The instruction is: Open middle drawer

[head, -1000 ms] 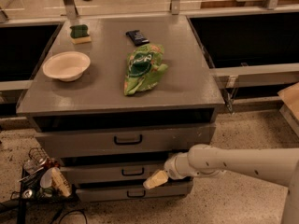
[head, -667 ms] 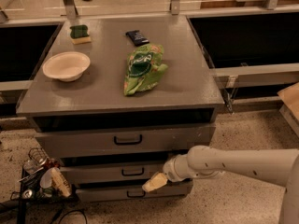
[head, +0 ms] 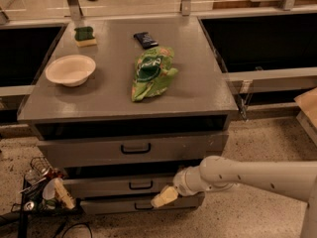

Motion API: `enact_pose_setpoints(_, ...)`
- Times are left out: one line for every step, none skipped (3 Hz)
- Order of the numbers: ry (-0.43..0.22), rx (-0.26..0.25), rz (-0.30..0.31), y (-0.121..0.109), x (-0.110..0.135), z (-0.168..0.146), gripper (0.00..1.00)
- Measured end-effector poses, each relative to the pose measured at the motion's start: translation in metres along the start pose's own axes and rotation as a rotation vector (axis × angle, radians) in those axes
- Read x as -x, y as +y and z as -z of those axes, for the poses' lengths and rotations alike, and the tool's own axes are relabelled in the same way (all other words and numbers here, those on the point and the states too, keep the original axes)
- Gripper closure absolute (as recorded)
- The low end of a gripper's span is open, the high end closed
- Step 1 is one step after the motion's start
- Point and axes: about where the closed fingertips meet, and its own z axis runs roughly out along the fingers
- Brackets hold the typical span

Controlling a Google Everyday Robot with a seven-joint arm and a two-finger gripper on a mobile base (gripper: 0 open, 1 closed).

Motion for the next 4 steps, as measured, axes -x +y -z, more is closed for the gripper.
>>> enact_pose_setpoints(0.000, 0.007, -0.001, 0.003, 0.000, 0.003, 0.00)
enact_pose_setpoints(-0.003, 0.032, -0.002, 0.010, -0.002, 0.006, 0.00)
enact_pose_setpoints(-0.003, 0.032, -0.002, 0.010, -0.002, 0.006, 0.00)
enact_pose_setpoints(-0.012, 0.075, -0.005, 0.025, -0.013, 0.014, 0.00)
